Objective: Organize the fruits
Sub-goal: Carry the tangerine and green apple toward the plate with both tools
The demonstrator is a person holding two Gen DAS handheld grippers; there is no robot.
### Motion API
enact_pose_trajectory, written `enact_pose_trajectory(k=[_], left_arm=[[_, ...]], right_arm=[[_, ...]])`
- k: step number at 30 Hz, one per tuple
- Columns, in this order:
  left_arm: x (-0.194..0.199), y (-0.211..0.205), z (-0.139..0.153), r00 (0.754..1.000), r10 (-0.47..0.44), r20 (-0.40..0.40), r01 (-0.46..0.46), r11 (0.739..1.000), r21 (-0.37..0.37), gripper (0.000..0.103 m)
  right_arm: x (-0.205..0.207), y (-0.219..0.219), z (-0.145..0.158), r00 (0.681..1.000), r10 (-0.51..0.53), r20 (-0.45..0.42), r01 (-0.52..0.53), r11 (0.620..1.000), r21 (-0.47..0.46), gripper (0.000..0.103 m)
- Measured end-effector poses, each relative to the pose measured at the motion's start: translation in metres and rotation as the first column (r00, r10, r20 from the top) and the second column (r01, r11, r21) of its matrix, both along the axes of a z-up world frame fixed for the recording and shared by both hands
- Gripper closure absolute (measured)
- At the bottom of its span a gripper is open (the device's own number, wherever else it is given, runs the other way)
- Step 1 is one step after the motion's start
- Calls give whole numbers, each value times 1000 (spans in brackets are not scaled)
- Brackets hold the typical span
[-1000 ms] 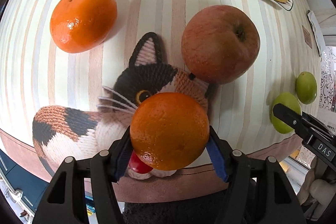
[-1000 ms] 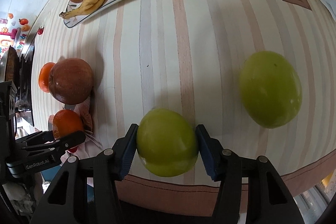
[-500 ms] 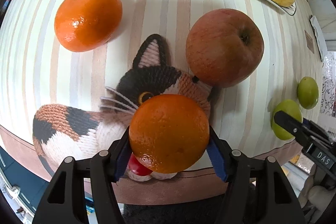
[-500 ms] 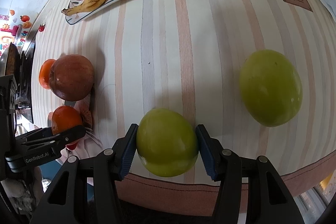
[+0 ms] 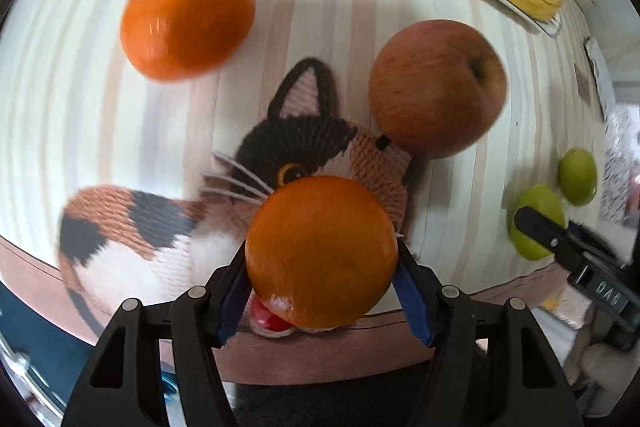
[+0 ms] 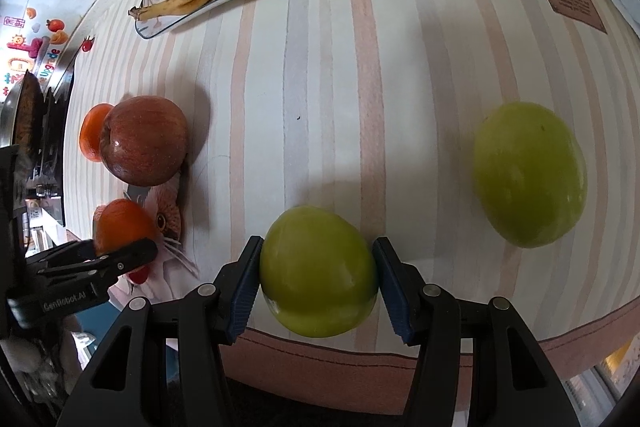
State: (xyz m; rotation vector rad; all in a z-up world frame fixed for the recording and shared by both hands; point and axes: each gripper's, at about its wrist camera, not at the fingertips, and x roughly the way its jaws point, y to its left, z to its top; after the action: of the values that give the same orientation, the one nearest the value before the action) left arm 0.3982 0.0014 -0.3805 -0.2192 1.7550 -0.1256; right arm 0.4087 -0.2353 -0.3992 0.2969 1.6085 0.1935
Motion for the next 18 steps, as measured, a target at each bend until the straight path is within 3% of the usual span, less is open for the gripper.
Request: enact_pose_trajectory(k=[11,14,18], left_arm=[[14,-1,-3,1000,19,23,-19,1000,18,40],[10,-11,6,998,-22,63,17,998,64,41],[9,-18,31,994,-49,96,45,998,50,41]], right_arm=[[4,1,-1,1000,-2,-3,2,1000,2,45],[3,-1,1,1000,6,2,-6,1000,-1,45],[5,-6,13,1000,-1,26,1,1000,18,45]])
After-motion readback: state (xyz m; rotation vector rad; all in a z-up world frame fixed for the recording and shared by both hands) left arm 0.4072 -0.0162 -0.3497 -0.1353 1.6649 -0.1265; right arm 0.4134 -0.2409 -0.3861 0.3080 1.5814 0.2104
